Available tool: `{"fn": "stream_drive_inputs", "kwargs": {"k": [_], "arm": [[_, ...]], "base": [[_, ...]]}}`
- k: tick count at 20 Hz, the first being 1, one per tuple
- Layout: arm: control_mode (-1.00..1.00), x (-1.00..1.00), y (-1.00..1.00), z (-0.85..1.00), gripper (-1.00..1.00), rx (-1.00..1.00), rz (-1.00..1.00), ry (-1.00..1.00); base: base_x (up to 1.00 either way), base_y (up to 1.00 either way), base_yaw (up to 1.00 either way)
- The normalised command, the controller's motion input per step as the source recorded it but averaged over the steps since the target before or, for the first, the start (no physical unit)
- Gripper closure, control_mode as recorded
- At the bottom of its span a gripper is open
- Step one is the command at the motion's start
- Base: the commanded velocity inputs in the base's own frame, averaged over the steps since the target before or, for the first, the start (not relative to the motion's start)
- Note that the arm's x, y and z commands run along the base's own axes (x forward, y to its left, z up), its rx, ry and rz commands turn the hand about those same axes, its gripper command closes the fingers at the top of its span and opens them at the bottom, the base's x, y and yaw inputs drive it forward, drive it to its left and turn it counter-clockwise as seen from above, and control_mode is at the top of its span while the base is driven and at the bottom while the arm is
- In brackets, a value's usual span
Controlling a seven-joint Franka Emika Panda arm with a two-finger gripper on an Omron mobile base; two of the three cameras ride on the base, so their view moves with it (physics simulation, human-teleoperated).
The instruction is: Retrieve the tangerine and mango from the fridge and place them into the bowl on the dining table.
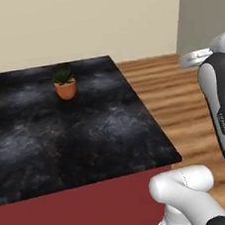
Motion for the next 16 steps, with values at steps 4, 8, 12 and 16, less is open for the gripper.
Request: {"fn": "stream_drive_inputs", "kwargs": {"k": [4, 8, 12, 16], "arm": [[1.0, 0.0, 0.0, 0.0, 1.0, 0.0, 0.0, 0.0], [1.0, 0.0, 0.0, 0.0, 1.0, 0.0, 0.0, 0.0], [1.0, 0.0, 0.0, 0.0, 1.0, 0.0, 0.0, 0.0], [1.0, 0.0, 0.0, 0.0, 1.0, 0.0, 0.0, 0.0]], "base": [[0.03, 0.19, 0.62], [0.01, 0.24, 0.61], [0.03, 0.31, 0.58], [0.05, 0.41, 0.55]]}}
